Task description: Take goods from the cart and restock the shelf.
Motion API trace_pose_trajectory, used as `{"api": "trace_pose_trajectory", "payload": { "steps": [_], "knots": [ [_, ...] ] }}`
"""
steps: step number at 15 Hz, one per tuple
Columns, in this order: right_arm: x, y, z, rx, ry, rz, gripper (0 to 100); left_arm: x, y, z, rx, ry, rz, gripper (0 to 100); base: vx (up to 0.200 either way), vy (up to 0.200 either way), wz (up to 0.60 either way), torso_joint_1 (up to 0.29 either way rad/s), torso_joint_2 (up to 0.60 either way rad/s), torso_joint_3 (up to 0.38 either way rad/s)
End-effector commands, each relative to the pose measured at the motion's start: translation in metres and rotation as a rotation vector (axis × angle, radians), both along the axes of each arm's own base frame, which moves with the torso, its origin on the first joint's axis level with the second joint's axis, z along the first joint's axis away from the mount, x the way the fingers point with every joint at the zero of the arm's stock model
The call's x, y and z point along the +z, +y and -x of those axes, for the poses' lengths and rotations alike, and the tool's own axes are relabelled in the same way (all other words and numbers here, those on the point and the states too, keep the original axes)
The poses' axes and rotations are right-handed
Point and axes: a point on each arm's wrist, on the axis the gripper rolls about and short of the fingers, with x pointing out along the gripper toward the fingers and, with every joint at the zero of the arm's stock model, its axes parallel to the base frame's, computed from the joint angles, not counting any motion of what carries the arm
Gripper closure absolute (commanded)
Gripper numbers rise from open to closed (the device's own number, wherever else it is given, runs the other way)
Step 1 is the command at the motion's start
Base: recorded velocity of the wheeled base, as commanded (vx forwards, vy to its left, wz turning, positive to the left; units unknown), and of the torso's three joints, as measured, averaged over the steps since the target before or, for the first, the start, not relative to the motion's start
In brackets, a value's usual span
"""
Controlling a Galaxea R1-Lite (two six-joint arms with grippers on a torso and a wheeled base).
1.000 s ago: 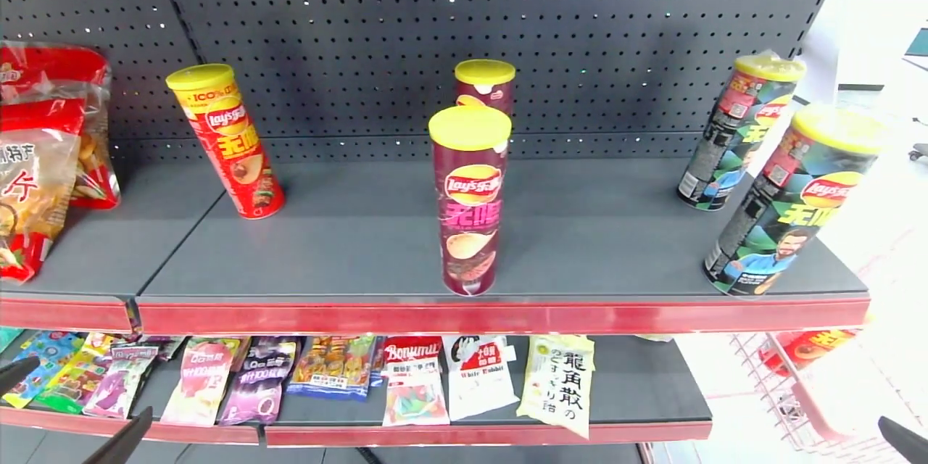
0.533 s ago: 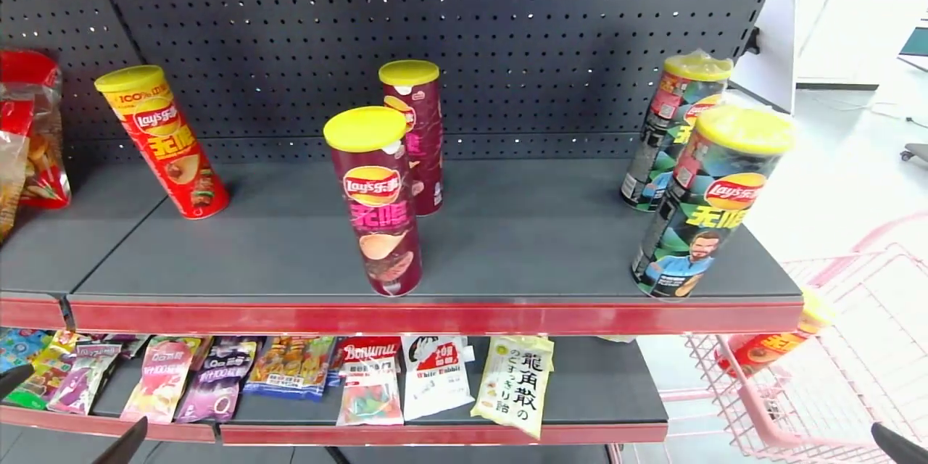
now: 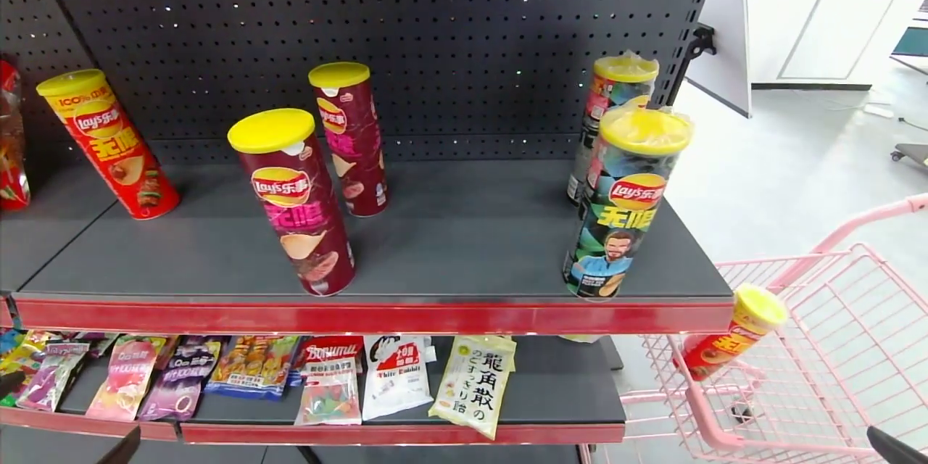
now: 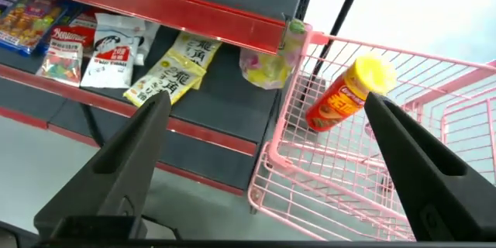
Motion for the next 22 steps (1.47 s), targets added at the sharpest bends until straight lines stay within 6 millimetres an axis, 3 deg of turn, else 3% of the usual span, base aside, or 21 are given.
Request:
{"api": "trace_pose_trajectory", "payload": {
  "steps": [1,7,14,22],
  "knots": [
    [0.0,0.0,0.0,0.001,0.002,0.001,0,0.001,0.0,0.001,0.0,-0.009,0.003,0,-0.2,0.0,0.0,0.007,0.0,0.002],
    [-0.003,0.0,0.001,-0.002,0.008,0.002,0,0.001,0.002,0.006,-0.002,-0.038,0.011,0,-0.033,0.0,0.0,0.003,0.0,0.001],
    [-0.005,0.0,0.0,-0.004,0.019,0.002,0,-0.008,0.012,0.03,-0.011,-0.092,0.021,0,0.0,0.0,-0.6,0.004,0.0,0.004],
    [-0.005,0.0,-0.003,-0.036,0.032,0.021,0,-0.018,0.02,0.048,-0.005,-0.153,0.045,0,0.0,0.0,0.0,0.0,0.0,0.0]
  ]
}}
